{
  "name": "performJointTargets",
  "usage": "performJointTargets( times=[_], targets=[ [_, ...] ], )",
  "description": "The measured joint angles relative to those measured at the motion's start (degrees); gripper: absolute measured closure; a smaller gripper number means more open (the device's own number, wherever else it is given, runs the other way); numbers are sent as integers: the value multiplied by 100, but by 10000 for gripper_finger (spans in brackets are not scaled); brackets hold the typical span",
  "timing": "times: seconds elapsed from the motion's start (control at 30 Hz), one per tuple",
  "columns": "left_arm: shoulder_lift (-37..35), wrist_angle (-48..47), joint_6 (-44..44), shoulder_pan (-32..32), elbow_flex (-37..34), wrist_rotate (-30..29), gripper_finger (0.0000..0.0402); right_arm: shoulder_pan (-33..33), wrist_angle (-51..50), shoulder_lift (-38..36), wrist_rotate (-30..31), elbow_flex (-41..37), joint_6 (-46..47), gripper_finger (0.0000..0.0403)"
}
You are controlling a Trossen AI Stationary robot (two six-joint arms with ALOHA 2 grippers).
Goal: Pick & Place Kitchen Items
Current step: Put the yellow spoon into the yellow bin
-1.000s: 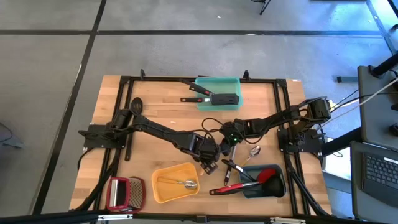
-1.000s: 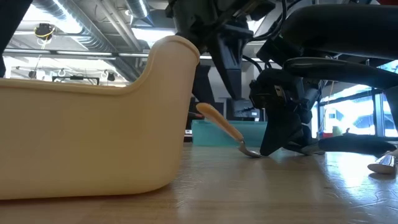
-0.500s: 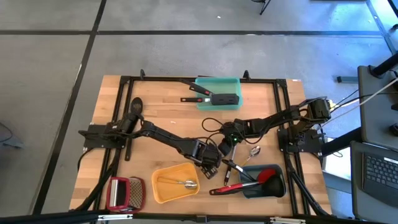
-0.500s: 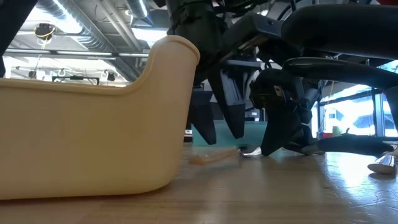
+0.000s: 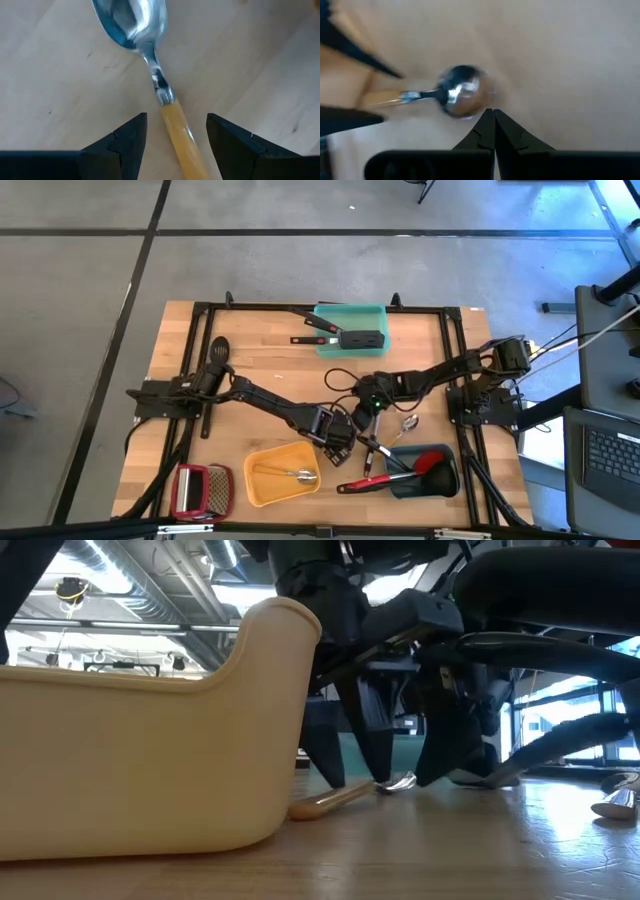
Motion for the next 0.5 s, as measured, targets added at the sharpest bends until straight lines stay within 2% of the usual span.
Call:
performJointTargets(
  times=[0.5],
  targets=[
    [-1, -14, -87, -44, 0, 4, 201, 89, 619, -17, -467, 3, -10, 403]
  ],
)
